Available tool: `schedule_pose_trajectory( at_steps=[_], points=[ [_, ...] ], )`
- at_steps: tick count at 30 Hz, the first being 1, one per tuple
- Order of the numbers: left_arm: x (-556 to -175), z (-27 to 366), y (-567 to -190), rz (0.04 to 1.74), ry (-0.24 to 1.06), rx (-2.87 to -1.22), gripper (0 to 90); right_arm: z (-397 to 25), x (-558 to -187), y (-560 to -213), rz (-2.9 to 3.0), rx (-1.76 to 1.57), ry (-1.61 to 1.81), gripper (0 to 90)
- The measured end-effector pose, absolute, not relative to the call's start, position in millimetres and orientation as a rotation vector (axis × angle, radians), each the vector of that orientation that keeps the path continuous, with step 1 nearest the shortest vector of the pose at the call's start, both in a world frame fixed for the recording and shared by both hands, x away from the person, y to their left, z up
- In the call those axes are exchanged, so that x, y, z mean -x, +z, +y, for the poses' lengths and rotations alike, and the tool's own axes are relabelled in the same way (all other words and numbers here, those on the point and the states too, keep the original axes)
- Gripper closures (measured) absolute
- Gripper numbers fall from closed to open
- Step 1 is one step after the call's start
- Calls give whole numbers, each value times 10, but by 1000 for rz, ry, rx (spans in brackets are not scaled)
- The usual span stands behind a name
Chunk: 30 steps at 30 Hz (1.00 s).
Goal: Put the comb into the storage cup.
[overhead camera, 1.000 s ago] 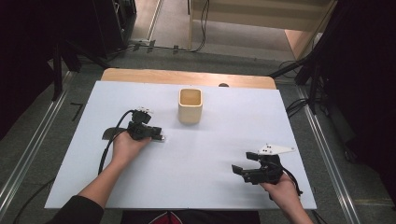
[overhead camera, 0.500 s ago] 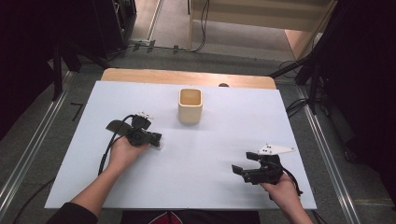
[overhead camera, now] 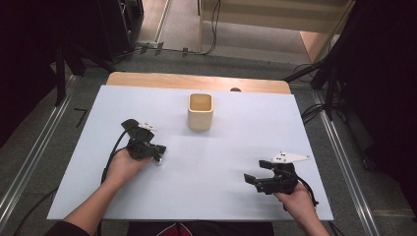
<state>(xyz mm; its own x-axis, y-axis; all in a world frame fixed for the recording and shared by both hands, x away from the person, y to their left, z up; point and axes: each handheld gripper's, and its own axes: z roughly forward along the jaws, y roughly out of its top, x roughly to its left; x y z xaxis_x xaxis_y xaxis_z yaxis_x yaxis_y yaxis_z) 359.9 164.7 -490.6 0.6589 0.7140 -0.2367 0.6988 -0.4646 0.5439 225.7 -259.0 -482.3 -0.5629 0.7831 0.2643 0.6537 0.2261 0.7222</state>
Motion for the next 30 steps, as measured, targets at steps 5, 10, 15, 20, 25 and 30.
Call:
schedule_pose_trajectory(
  at_steps=[5,10,15,20,25,30],
  points=[
    [-3561,1706,-4898,1093,36,-2262,900,-2589,-2259,-4824,2334,-1382,1251,135],
    [-3541,1797,-4891,1100,19,-2262,900,-2587,-2258,-4824,2336,-1379,1249,135],
    [-3519,1881,-4890,1111,20,-2255,900,-2585,-2259,-4825,2338,-1373,1248,136],
    [-3508,1977,-4885,1127,25,-2246,900,-2584,-2260,-4826,2338,-1373,1249,135],
    [-3504,2043,-4881,1136,32,-2243,900,-2583,-2260,-4826,2338,-1374,1249,135],
    [-3514,2069,-4879,1145,39,-2241,900,-2579,-2261,-4826,2338,-1375,1253,135]
  ],
)
